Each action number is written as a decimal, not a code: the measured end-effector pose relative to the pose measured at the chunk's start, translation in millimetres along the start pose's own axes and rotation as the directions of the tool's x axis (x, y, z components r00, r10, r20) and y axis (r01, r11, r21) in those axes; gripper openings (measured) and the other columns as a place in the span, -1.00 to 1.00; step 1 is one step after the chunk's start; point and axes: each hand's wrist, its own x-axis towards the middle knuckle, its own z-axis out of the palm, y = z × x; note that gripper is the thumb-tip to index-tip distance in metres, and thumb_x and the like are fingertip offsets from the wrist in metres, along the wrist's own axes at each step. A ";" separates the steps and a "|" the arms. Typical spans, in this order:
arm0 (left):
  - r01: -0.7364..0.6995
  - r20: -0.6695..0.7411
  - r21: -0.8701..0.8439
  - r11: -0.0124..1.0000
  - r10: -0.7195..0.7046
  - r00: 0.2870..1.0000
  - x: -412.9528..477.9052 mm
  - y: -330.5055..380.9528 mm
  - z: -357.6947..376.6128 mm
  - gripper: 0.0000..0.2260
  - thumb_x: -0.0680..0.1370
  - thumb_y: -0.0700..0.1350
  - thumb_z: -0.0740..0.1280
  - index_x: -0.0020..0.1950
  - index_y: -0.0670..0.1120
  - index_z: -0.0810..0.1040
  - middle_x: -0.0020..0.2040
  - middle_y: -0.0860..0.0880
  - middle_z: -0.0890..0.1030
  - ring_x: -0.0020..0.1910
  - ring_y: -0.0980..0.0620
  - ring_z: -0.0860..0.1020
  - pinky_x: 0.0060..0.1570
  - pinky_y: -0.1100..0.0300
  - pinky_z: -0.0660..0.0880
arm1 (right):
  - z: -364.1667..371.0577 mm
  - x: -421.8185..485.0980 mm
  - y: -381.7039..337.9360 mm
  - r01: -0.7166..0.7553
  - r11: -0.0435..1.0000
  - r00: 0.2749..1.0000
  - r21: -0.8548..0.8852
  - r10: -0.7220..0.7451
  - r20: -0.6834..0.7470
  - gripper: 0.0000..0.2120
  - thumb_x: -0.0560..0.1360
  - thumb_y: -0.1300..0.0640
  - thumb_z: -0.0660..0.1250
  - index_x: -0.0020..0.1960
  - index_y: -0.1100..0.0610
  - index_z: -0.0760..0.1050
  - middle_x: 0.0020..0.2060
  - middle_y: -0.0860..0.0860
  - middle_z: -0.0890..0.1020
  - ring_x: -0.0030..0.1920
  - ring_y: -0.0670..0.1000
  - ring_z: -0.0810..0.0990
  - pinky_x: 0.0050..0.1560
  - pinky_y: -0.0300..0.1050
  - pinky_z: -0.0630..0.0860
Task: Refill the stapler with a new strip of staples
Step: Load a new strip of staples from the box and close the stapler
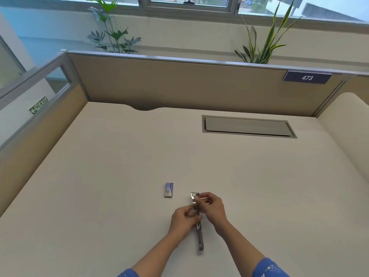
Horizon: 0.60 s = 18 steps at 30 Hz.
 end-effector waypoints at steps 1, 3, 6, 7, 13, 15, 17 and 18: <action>-0.016 -0.032 0.075 0.997 0.019 0.999 1.2 1.7 0.0 -0.73 0.43 -0.22 0.48 0.10 -0.02 0.65 -0.13 -0.12 0.73 -0.19 0.05 0.62 0.05 0.09 0.57 | 0.1 1.5 0.3 -0.004 1.000 1.000 -0.010 0.004 -0.002 -0.87 0.44 0.14 0.52 -0.08 0.16 0.63 -0.30 0.09 0.69 -0.25 0.04 0.71 -0.11 -0.07 0.68; -0.040 -0.075 0.177 0.983 0.054 0.996 4.1 4.2 -0.1 -0.74 0.39 -0.18 0.50 0.05 0.02 0.68 -0.27 -0.01 0.72 -0.27 0.11 0.61 -0.10 0.23 0.56 | 0.4 4.6 1.0 -0.005 1.000 1.000 -0.022 0.005 -0.001 -0.86 0.45 0.15 0.51 -0.04 0.18 0.64 -0.25 0.12 0.71 -0.22 0.04 0.72 -0.05 -0.04 0.68; -0.073 -0.123 0.249 0.966 0.106 0.987 8.2 4.5 -0.6 -0.80 0.36 -0.11 0.52 -0.04 0.04 0.70 -0.54 0.11 0.53 -0.52 0.23 0.43 -0.41 0.37 0.43 | 0.0 8.6 2.7 0.001 0.998 1.000 -0.057 -0.001 0.009 -0.80 0.52 0.16 0.44 0.11 0.20 0.65 -0.08 0.17 0.73 -0.07 0.11 0.72 0.11 0.03 0.64; -0.072 -0.143 0.262 0.962 0.113 0.983 9.8 3.8 -0.7 -0.80 0.36 -0.10 0.52 -0.04 0.06 0.70 -0.55 0.08 0.53 -0.53 0.20 0.44 -0.42 0.33 0.46 | -0.3 9.5 2.4 0.002 0.997 1.000 -0.073 0.000 0.016 -0.79 0.53 0.16 0.42 0.14 0.19 0.65 -0.04 0.17 0.73 -0.02 0.12 0.70 0.13 0.02 0.63; -0.022 -0.197 0.278 0.960 0.080 0.977 18.5 -0.9 -2.1 -0.71 0.29 0.00 0.58 -0.06 0.03 0.62 -0.40 -0.04 0.66 -0.39 0.00 0.66 -0.20 0.05 0.63 | -7.4 14.5 1.8 -0.032 0.989 0.999 -0.147 0.033 0.000 -0.84 0.55 0.25 0.36 0.07 0.19 0.69 -0.18 0.11 0.74 -0.21 -0.01 0.67 -0.14 -0.24 0.62; -0.013 -0.200 0.269 0.963 0.069 0.977 19.4 -2.5 -1.3 -0.67 0.30 0.03 0.57 -0.02 0.01 0.59 -0.40 -0.03 0.65 -0.38 0.01 0.66 -0.19 0.01 0.64 | -10.3 14.9 3.1 -0.040 0.982 0.999 -0.183 0.033 -0.038 -0.86 0.53 0.24 0.38 0.05 0.19 0.68 -0.22 0.08 0.73 -0.27 -0.06 0.67 -0.22 -0.31 0.57; -0.002 -0.212 0.261 0.965 0.059 0.976 18.8 -3.2 0.5 -0.63 0.31 0.05 0.56 0.02 0.00 0.55 -0.40 -0.02 0.63 -0.37 -0.01 0.66 -0.19 -0.02 0.64 | -12.4 15.0 5.6 -0.034 0.974 0.997 -0.222 0.018 -0.074 -0.85 0.50 0.21 0.41 0.06 0.19 0.67 -0.18 0.09 0.74 -0.21 -0.02 0.68 -0.11 -0.21 0.59; 0.000 -0.216 0.253 0.967 0.056 0.975 18.4 -3.4 1.2 -0.63 0.32 0.06 0.56 0.02 0.00 0.54 -0.39 -0.03 0.63 -0.36 -0.01 0.66 -0.19 -0.03 0.64 | -13.0 14.5 6.7 -0.033 0.972 0.997 -0.233 0.014 -0.082 -0.83 0.50 0.21 0.43 0.08 0.19 0.66 -0.15 0.10 0.74 -0.16 0.02 0.69 -0.02 -0.13 0.60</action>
